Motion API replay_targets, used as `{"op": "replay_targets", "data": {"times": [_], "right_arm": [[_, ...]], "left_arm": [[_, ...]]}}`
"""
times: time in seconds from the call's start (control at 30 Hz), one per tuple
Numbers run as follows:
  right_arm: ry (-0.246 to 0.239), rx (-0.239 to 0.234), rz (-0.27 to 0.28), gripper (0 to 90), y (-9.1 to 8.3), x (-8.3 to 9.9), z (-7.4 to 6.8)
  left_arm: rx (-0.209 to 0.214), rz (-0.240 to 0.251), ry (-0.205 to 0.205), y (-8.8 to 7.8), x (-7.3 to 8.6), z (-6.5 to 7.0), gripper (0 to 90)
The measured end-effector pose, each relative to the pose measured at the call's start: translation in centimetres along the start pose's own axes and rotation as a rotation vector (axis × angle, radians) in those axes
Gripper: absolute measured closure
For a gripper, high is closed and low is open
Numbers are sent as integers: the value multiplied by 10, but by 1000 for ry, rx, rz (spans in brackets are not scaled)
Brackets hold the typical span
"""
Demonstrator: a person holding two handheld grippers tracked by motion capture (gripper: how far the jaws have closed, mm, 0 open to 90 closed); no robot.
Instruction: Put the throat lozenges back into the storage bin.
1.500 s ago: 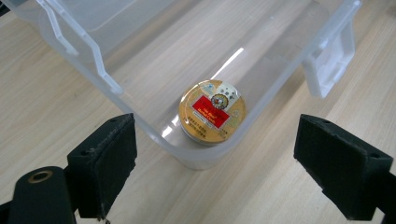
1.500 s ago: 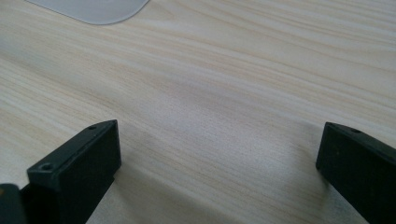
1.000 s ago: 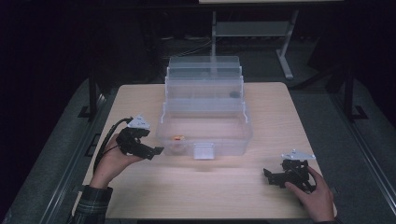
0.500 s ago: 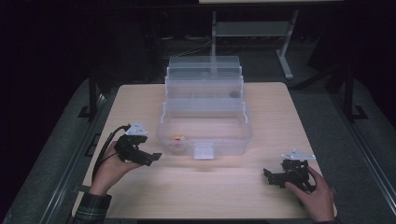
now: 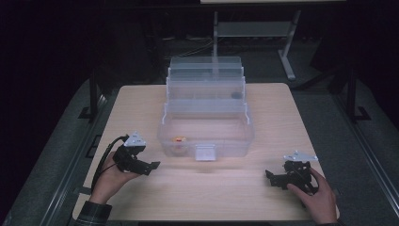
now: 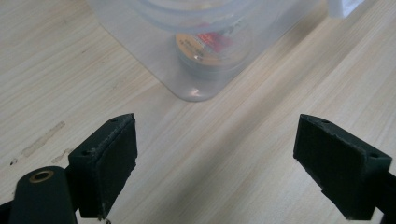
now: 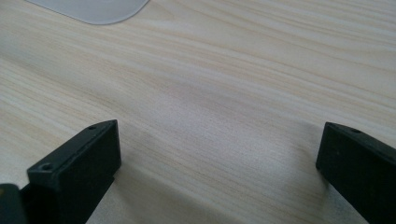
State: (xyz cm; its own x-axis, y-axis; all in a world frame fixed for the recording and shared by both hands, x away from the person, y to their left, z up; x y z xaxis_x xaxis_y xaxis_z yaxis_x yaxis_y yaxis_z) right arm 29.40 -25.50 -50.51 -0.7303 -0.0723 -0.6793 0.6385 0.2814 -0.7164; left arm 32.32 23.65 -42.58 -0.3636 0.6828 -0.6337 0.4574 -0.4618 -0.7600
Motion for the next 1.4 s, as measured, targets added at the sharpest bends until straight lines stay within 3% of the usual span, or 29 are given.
{"op": "replay_targets", "data": {"times": [0.17, 0.73, 1.03, 1.4], "right_arm": [[0, 0, 0, 0, 0, 0, 0], [0, 0, 0, 0, 0, 0, 0], [0, 0, 0, 0, 0, 0, 0], [0, 0, 0, 0, 0, 0, 0]], "left_arm": [[-23, 7, 5, 3, 10, 3, 127], [-41, 22, 14, 15, 37, 13, 126], [-37, 19, -19, 21, 49, 12, 124], [-35, 13, -25, 25, 59, 11, 123]]}}
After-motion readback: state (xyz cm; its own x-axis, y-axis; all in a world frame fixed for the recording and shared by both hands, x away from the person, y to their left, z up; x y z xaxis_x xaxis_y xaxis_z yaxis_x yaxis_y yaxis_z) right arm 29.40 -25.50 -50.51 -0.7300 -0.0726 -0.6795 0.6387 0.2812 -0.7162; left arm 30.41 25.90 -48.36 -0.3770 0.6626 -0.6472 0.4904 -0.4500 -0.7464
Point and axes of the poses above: each handheld gripper's, and its own axes: y roughly forward along the jaws, x roughly out of its underside, z roughly to its right, the point moved 3 cm from there along y, roughly forward along the jaws, and after that the axes turned 11 degrees about y, right-handed, at the moved point
